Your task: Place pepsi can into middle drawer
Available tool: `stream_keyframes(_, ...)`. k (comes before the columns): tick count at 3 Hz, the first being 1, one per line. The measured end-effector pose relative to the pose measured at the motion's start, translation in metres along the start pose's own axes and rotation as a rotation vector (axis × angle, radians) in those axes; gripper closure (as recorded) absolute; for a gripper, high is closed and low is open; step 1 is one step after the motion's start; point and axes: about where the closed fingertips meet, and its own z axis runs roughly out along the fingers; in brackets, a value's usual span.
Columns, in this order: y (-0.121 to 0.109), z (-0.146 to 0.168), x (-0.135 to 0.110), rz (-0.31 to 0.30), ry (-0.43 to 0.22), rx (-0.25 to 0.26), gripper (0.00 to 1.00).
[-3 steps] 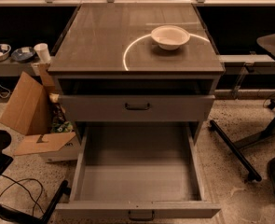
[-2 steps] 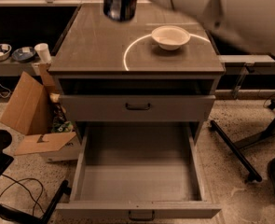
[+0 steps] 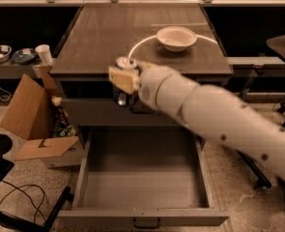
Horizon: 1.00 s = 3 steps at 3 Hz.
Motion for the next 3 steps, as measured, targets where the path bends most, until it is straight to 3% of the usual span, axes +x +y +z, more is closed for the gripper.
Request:
stream_keyframes(1,0.009,0.040,0.128,-0.021,0.118,-0.022,1.00)
stream_keyframes(2,0.007,0.038,0.123,-0.020,0.114,-0.019,1.00)
stream_keyframes(3,0.015,0.047,0.141,0.005,0.120,-0.054,1.00)
